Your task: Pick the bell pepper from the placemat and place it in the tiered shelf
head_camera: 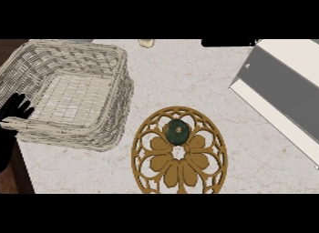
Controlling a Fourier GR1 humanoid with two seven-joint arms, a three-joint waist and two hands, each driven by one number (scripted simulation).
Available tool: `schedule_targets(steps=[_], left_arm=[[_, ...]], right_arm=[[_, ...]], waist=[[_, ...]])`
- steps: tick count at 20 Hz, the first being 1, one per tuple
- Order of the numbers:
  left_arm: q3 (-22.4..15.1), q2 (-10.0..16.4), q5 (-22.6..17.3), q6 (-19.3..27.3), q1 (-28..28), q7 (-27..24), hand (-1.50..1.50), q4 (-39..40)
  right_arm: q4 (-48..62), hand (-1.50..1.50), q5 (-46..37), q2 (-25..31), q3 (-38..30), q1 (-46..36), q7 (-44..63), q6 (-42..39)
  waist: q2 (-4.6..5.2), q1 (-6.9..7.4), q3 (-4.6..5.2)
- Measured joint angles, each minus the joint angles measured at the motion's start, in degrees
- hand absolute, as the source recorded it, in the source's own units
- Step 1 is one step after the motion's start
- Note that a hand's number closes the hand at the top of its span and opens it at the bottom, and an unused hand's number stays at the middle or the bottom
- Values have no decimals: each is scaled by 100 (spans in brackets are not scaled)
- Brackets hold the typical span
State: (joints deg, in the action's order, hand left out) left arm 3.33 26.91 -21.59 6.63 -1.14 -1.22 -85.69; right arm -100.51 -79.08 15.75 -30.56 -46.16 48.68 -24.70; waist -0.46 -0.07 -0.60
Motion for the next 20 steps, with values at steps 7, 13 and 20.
schedule_targets(steps=[7, 13, 20], left_arm=[[-17, 28, 4, -10, 46, 47, 0, -51], [4, -21, 26, 34, 54, -79, 0, -10], [46, 0, -85, -86, -56, -199, 0, 12]], right_arm=[[468, -150, 186, 267, -143, 351, -385, 322], [561, -150, 621, 258, -420, 344, -611, 876], [134, -150, 1355, -17, -872, 88, -373, 1108]], waist=[[-5, 13, 1], [-19, 10, -6], [-38, -40, 4]])
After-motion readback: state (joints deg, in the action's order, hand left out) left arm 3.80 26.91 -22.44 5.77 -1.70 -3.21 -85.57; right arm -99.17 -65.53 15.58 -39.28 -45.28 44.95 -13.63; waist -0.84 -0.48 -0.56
